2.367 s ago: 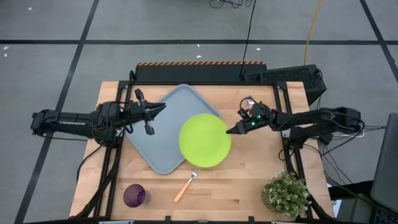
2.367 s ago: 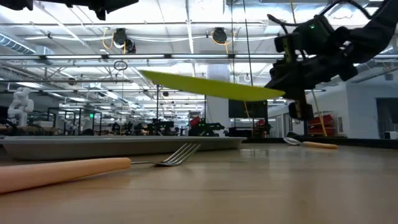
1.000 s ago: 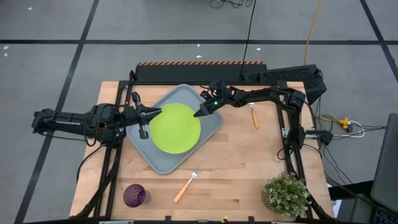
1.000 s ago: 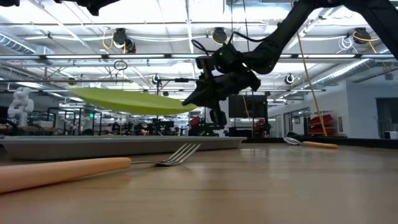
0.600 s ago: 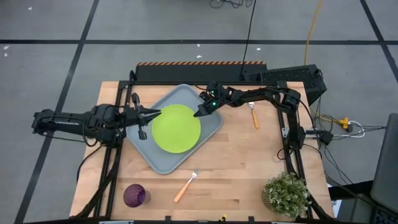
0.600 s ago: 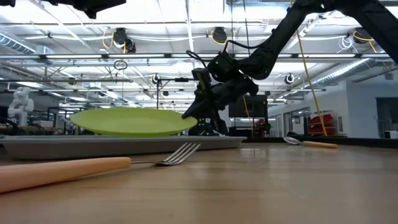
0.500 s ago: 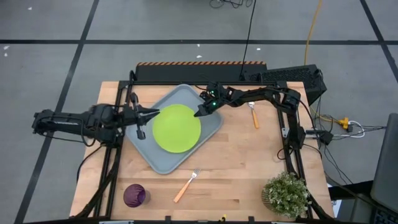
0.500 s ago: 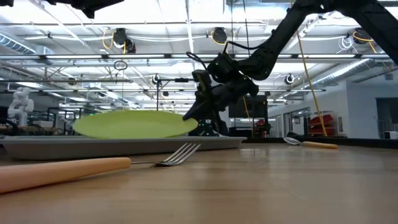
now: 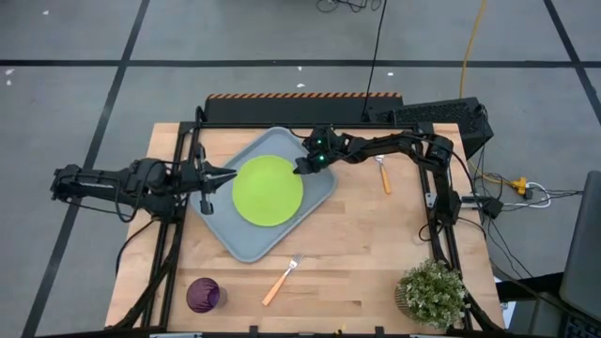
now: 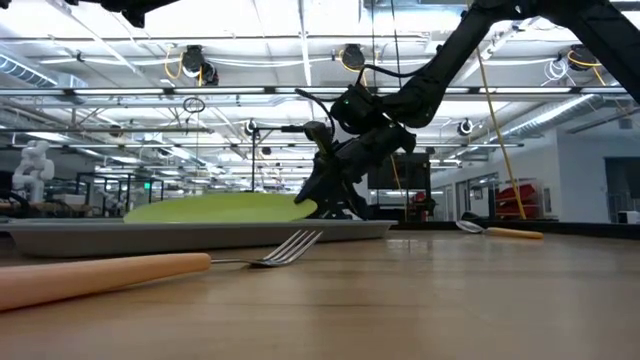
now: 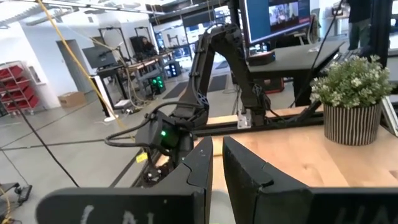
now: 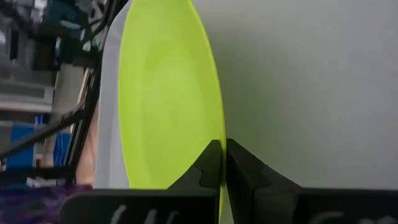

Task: Pick and place plate/cup/fork/spoon on tray
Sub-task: Put the green plate on the gray serving tray, then adjust the gray serving tray to the center of the table

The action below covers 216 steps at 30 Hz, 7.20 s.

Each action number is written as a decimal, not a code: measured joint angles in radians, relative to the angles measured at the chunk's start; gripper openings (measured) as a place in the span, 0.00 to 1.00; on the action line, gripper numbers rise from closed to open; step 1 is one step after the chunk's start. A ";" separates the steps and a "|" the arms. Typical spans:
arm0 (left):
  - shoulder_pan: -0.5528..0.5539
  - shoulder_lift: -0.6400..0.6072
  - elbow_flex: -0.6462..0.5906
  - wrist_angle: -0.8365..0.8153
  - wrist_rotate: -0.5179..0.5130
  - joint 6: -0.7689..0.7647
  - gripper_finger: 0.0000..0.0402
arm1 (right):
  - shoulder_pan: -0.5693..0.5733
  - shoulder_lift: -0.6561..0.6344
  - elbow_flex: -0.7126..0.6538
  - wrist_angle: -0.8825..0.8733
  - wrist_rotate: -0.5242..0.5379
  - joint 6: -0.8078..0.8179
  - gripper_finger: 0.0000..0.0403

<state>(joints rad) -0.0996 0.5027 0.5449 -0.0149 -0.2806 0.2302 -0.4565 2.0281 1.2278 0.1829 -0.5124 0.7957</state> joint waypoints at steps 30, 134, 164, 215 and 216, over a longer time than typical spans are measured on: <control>-0.006 -0.079 0.000 -0.177 0.000 -0.048 0.10 | 0.008 0.000 -0.001 -0.034 0.096 0.072 0.38; -0.007 -0.078 0.001 -0.163 0.000 -0.052 0.10 | 0.362 -0.432 -0.231 -0.769 0.825 -0.828 0.50; -0.007 -0.078 0.001 -0.153 0.001 -0.061 0.10 | 0.730 -0.436 -0.213 -0.843 0.774 -0.509 0.50; 0.023 0.178 0.069 -0.758 -0.281 -0.972 0.10 | 0.140 -0.449 -0.297 -0.783 0.615 -0.531 0.50; 0.031 0.195 0.069 -0.818 -0.231 -1.012 0.10 | 0.133 -0.456 -0.297 -0.783 0.615 -0.564 0.50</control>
<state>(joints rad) -0.0688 0.6974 0.6135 -0.8329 -0.5114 -0.7820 -0.3237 1.5726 0.9310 -0.5998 0.1026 0.2312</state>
